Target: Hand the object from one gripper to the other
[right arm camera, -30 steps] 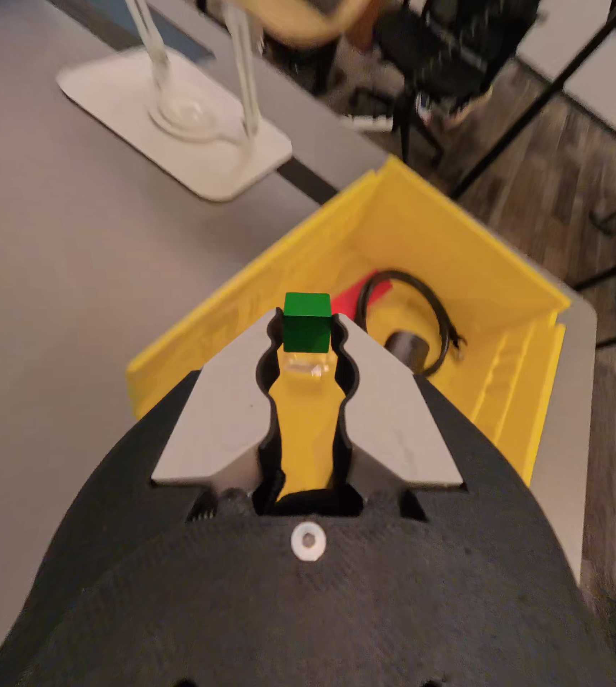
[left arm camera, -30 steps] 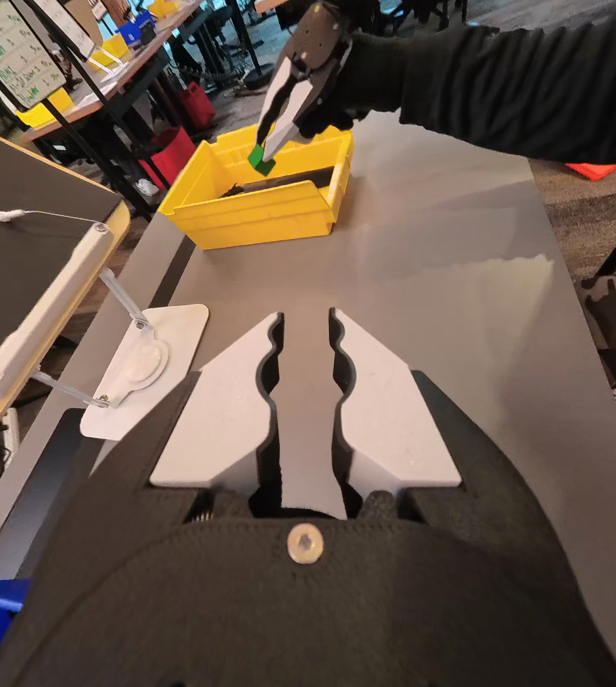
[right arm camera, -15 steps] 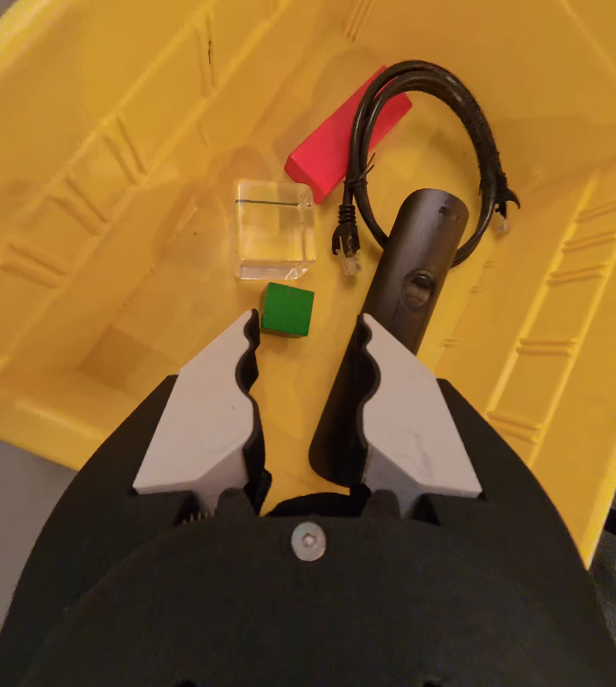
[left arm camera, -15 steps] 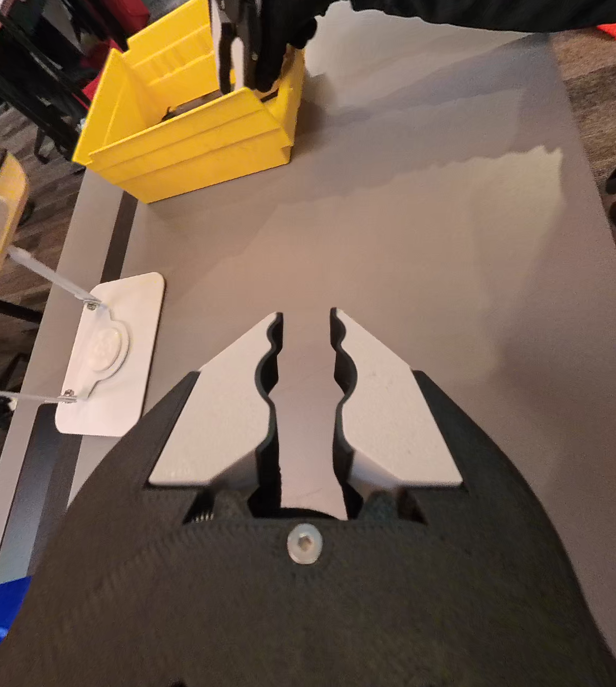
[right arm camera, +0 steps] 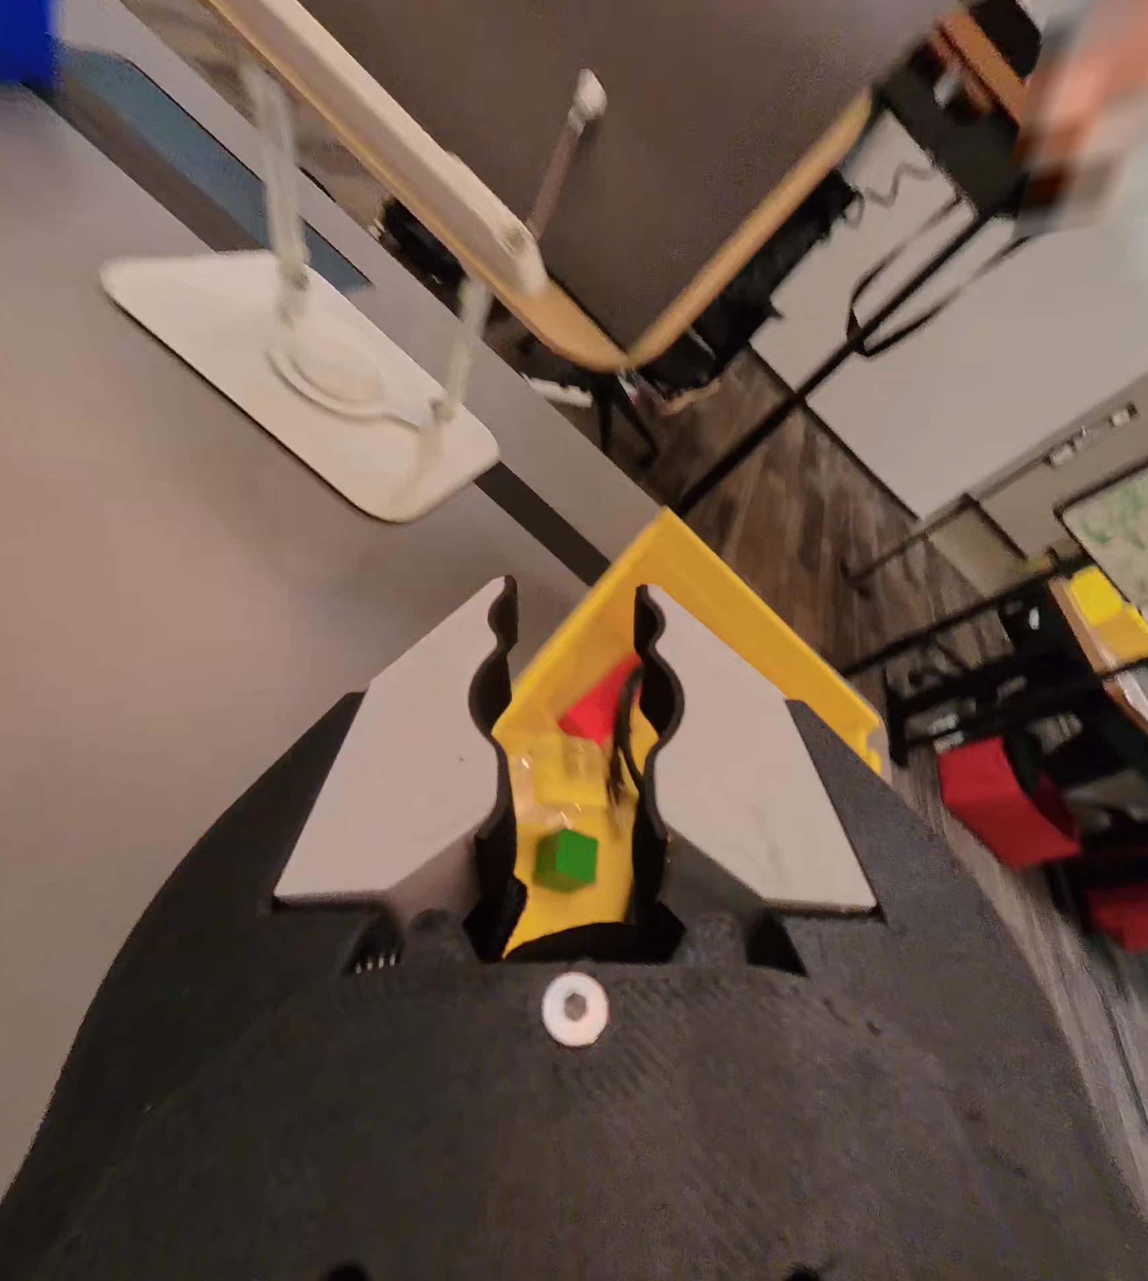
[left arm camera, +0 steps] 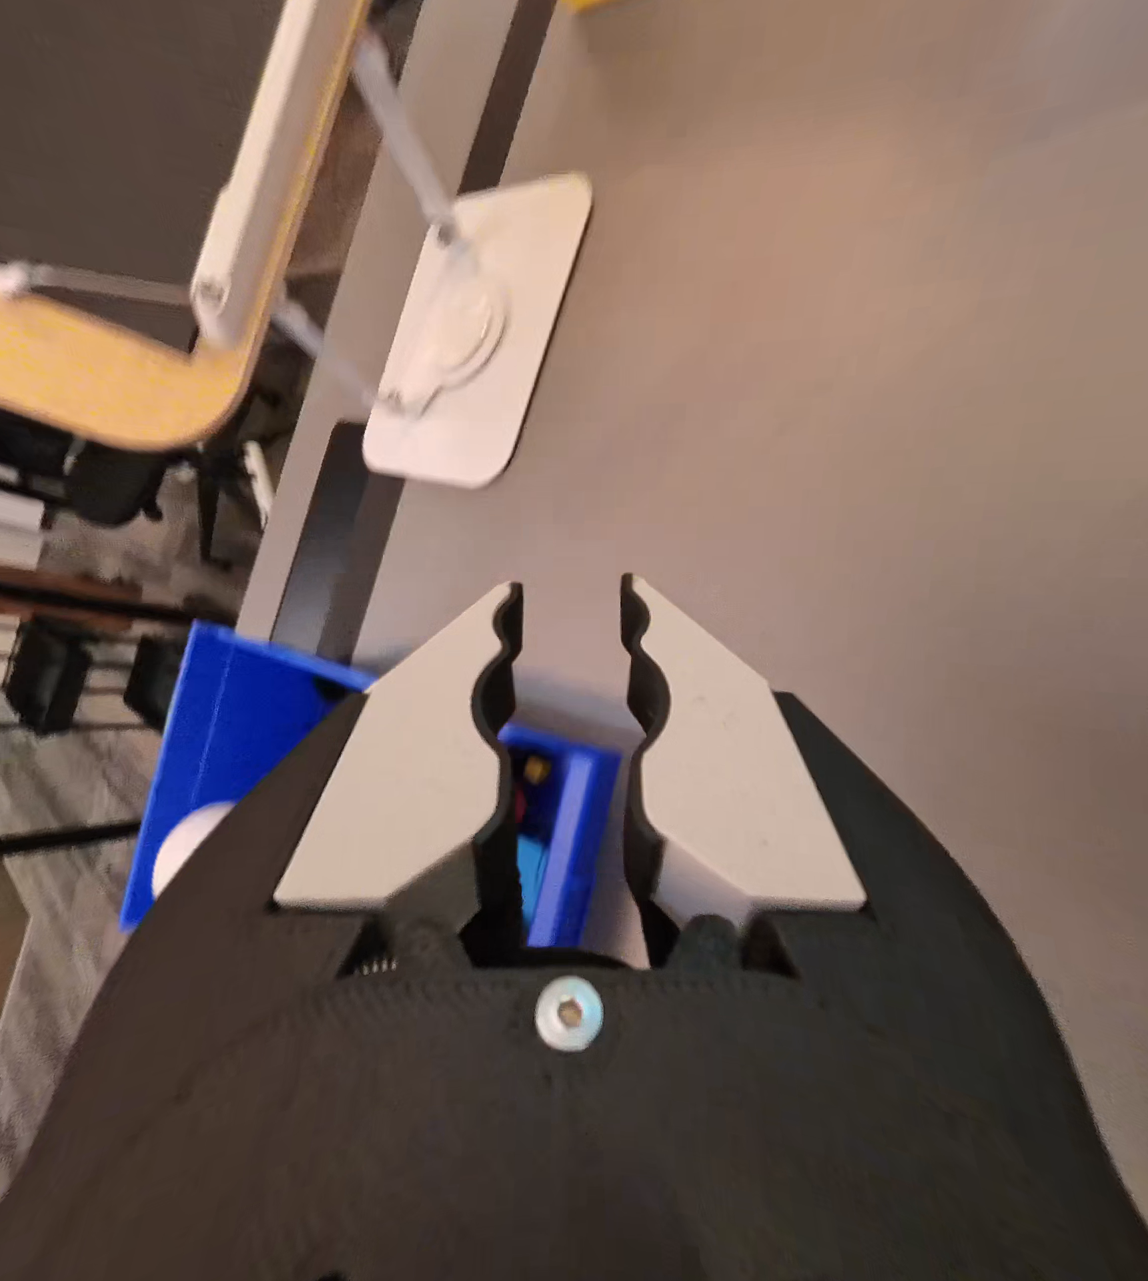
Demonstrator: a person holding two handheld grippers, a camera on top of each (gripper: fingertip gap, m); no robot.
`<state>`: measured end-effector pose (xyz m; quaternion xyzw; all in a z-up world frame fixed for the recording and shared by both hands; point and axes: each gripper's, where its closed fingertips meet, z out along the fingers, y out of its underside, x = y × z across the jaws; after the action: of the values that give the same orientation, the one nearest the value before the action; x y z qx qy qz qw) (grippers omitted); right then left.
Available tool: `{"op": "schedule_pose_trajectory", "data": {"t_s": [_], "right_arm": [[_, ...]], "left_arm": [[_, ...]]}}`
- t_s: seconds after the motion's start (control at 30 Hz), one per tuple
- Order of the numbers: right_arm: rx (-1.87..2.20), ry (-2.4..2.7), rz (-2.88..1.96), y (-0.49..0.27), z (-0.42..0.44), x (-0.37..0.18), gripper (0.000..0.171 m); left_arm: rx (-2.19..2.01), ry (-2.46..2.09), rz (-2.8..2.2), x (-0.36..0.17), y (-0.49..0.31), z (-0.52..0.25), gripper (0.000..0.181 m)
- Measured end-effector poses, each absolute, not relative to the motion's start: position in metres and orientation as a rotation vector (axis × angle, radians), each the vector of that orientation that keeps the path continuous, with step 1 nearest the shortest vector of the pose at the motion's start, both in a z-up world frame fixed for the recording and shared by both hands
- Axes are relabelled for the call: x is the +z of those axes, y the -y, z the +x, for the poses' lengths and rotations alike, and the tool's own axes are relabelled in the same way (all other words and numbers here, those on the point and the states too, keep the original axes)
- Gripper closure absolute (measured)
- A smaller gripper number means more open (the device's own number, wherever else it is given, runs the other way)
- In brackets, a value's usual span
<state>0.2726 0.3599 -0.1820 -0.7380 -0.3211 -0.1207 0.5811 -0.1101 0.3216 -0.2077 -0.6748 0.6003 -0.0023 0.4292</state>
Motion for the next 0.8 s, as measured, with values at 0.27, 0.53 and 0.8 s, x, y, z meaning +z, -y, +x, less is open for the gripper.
{"op": "schedule_pose_trajectory", "data": {"t_s": [0.27,0.53,0.8], "right_arm": [[0.248,1.000,-1.416,-0.309,0.116,-0.193,0.144],[0.421,1.109,-1.437,-0.301,0.067,-0.258,0.143],[0.476,1.033,-1.473,-0.309,0.082,-0.265,0.144]], "left_arm": [[0.192,-1.478,-2.028,-0.265,-0.351,-0.235,0.159],[0.216,-1.613,-2.157,-0.291,-0.372,-0.281,0.159],[0.178,-1.848,-2.212,-0.310,-0.372,-0.288,0.159]]}}
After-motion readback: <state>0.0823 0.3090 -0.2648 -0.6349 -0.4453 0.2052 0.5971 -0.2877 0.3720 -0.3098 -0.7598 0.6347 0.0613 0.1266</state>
